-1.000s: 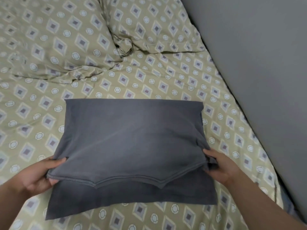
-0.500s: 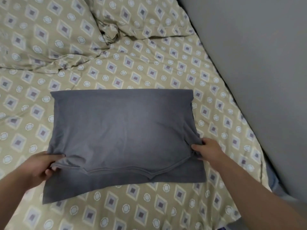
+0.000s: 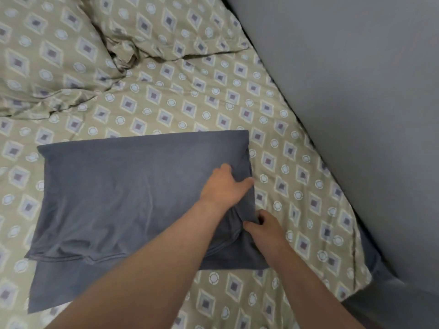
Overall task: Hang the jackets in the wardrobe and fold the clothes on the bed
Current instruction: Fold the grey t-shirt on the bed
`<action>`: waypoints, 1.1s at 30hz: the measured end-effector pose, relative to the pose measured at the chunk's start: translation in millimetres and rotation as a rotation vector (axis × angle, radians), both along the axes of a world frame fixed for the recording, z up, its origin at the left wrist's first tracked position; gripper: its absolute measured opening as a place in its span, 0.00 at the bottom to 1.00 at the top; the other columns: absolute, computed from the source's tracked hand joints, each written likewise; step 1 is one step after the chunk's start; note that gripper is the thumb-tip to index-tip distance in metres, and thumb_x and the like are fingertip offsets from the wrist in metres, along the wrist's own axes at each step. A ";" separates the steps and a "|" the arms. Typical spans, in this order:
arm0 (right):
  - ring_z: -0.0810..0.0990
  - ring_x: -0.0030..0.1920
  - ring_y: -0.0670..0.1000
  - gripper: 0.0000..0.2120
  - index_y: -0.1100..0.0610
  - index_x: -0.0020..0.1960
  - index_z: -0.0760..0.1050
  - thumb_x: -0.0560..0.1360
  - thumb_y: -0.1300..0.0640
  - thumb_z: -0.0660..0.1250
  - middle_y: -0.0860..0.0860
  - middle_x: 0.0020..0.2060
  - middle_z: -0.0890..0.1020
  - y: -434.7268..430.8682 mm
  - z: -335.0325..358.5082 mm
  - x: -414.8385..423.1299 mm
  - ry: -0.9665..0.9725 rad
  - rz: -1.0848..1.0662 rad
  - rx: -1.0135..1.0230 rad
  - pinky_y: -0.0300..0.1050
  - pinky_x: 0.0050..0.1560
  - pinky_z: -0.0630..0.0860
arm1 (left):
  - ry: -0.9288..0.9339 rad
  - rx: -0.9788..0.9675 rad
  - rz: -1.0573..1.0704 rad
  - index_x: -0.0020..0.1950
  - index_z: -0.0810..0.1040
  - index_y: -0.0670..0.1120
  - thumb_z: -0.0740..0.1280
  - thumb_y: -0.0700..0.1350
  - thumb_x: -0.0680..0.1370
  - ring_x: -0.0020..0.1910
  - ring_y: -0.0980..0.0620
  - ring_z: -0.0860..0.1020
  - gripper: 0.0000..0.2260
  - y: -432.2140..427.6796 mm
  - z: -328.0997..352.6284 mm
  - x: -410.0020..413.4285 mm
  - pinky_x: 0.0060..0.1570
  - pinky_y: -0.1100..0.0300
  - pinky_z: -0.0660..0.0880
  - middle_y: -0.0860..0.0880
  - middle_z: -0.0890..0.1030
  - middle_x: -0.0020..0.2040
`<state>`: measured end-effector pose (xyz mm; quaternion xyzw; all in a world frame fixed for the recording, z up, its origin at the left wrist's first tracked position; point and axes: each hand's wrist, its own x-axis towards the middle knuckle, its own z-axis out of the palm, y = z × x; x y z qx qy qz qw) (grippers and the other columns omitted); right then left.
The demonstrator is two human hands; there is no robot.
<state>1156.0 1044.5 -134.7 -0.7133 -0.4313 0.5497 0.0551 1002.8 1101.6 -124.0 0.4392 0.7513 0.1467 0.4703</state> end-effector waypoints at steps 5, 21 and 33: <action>0.81 0.39 0.55 0.08 0.54 0.51 0.74 0.75 0.65 0.67 0.56 0.42 0.82 -8.5 21.3 -33.2 0.247 -0.034 -0.025 0.45 0.37 0.77 | 0.221 -0.154 -0.077 0.67 0.61 0.43 0.71 0.53 0.74 0.60 0.40 0.74 0.29 29.1 -6.4 18.6 0.49 0.50 0.72 0.42 0.68 0.65; 0.75 0.54 0.32 0.34 0.43 0.78 0.60 0.76 0.63 0.66 0.39 0.63 0.76 -89.7 14.9 -270.9 0.494 0.349 0.056 0.25 0.49 0.72 | -0.652 0.032 0.840 0.58 0.79 0.39 0.61 0.34 0.80 0.38 0.50 0.81 0.09 -90.6 16.5 -238.4 0.30 0.65 0.78 0.43 0.82 0.44; 0.77 0.59 0.44 0.30 0.47 0.79 0.58 0.80 0.58 0.64 0.39 0.56 0.80 -159.7 20.3 -371.7 0.440 0.566 0.026 0.48 0.67 0.72 | -0.315 0.064 0.863 0.51 0.80 0.44 0.61 0.38 0.82 0.40 0.48 0.78 0.08 -178.3 -2.5 -374.0 0.34 0.60 0.73 0.44 0.82 0.45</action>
